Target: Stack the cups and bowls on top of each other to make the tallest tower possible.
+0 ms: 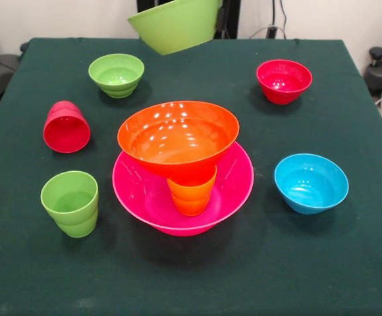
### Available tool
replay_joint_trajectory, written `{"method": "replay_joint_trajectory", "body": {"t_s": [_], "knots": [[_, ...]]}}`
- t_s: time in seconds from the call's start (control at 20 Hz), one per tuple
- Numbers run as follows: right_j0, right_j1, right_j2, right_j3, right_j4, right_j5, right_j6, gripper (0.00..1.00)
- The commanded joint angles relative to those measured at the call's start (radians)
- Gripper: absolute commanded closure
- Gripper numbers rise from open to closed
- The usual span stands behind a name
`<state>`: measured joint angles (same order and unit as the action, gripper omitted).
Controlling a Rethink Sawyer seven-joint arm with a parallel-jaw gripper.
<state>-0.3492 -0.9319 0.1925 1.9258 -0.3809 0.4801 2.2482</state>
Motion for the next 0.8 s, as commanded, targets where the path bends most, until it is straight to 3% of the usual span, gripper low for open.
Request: {"method": "replay_joint_trajectory", "body": {"t_s": [0.05,0.25,0.8], "knots": [[-0.087,0.114,0.159,-0.091,-0.122,0.084,-0.304,1.0],[-0.076,0.106,0.144,-0.08,-0.169,0.091,-0.268,1.0],[-0.058,-0.06,0.173,0.069,-0.089,0.116,-0.152,1.0]]}}
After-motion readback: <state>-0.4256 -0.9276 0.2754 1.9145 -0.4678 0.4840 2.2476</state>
